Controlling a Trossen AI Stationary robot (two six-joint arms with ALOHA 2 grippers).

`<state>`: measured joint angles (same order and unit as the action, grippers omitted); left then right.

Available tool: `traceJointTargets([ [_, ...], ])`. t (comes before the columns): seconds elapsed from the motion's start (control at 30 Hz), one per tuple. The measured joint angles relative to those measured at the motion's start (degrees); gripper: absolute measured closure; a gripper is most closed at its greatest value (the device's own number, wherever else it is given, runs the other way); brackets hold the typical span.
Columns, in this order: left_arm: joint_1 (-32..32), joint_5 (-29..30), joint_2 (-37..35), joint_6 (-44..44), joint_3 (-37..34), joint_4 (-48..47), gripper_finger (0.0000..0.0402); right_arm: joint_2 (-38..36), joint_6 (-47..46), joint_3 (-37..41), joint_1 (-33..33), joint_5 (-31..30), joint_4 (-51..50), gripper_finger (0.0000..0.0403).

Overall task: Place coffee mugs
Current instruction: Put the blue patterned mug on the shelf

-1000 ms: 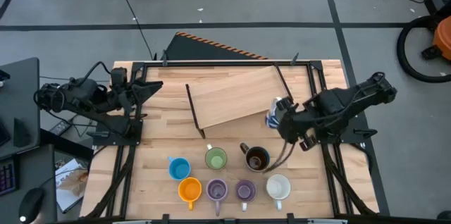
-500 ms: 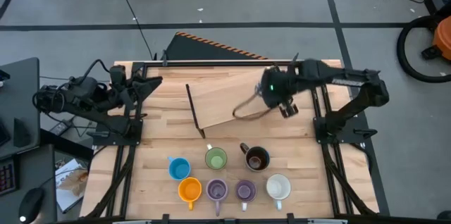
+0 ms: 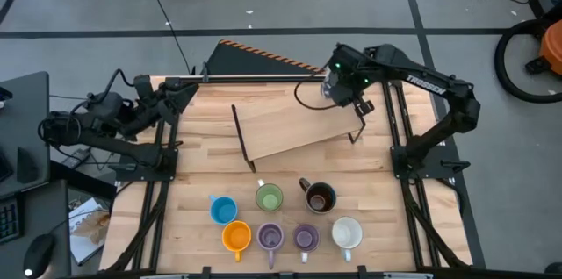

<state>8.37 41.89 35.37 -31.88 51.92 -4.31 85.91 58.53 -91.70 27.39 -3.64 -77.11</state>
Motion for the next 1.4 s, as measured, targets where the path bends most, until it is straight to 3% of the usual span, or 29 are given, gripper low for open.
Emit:
traceJointTargets([
  [0.37,-3.53,0.11,1.48,0.22,0.0,-1.59,0.0251,2.16,-0.86,0.07,3.99,4.5,2.16,0.0366],
  [0.83,-4.09,0.31,1.76,1.05,0.0,-1.93,0.0251,4.16,4.39,0.09,3.92,1.75,-0.59,0.0365],
  [1.13,-4.08,0.31,1.74,1.12,0.0,-1.93,0.0251,4.2,4.28,0.07,4.67,0.79,0.09,0.0317],
  [1.4,-4.08,0.31,1.74,2.32,0.0,-1.91,0.025,4.2,4.25,0.07,4.92,-3.88,1.06,0.0269],
])
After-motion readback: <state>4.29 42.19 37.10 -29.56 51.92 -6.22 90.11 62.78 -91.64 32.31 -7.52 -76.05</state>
